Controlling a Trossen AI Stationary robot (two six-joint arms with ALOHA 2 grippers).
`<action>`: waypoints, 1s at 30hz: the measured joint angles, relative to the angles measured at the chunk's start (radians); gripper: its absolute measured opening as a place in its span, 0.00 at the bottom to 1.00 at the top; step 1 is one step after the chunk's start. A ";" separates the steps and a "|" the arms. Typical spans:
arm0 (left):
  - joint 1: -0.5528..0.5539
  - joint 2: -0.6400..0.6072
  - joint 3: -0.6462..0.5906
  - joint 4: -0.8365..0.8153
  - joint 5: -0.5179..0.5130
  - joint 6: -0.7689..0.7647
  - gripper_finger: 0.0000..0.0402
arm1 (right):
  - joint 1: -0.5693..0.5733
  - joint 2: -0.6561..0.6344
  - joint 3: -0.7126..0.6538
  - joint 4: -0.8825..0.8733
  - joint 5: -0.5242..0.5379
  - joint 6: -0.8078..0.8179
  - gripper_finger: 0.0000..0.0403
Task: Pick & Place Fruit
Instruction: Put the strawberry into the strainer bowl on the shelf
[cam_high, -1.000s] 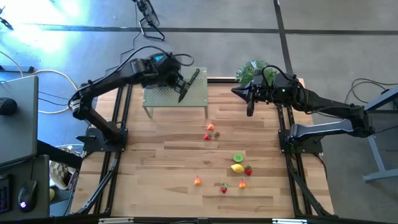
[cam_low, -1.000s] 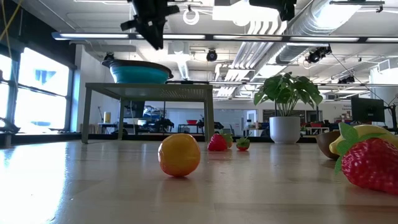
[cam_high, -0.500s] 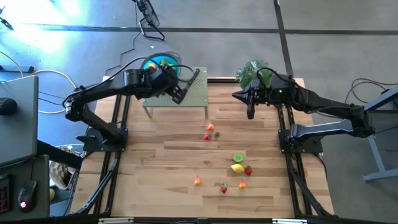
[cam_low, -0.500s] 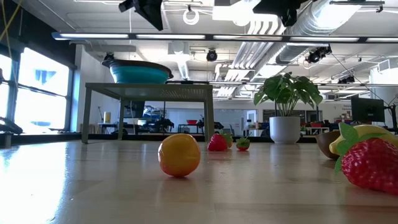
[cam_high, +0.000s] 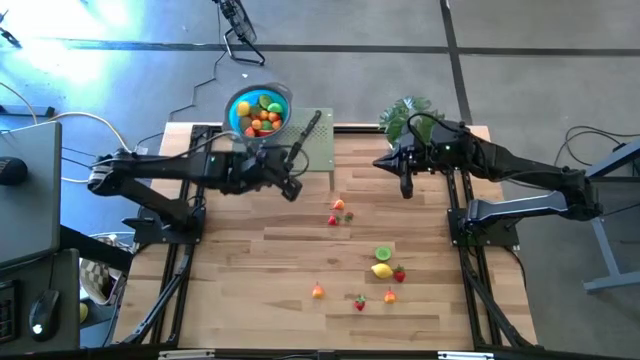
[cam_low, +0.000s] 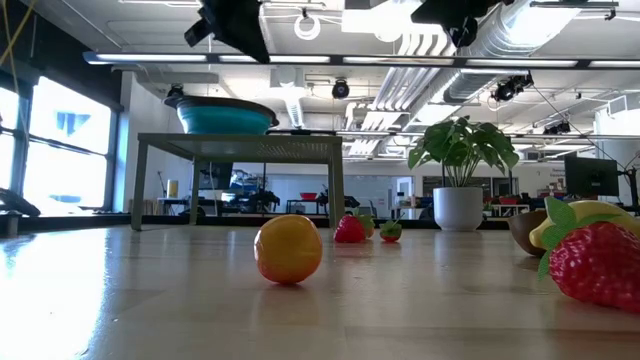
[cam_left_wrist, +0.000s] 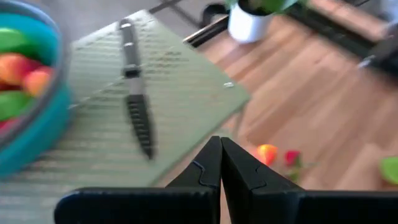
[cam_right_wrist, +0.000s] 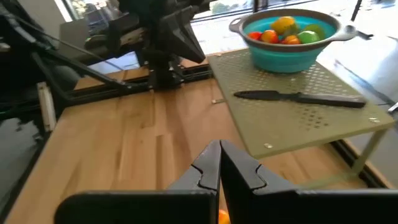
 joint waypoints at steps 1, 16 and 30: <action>-0.014 -0.015 -0.031 0.048 0.001 -0.003 0.00 | 0.000 0.003 0.000 0.000 -0.012 0.000 0.00; -0.252 -0.116 -0.255 0.328 -0.124 -0.004 0.00 | 0.053 0.136 0.000 0.018 -0.091 -0.005 0.00; -0.282 -0.120 -0.254 0.416 -0.163 0.071 0.00 | 0.123 0.337 0.000 0.083 -0.094 -0.008 0.00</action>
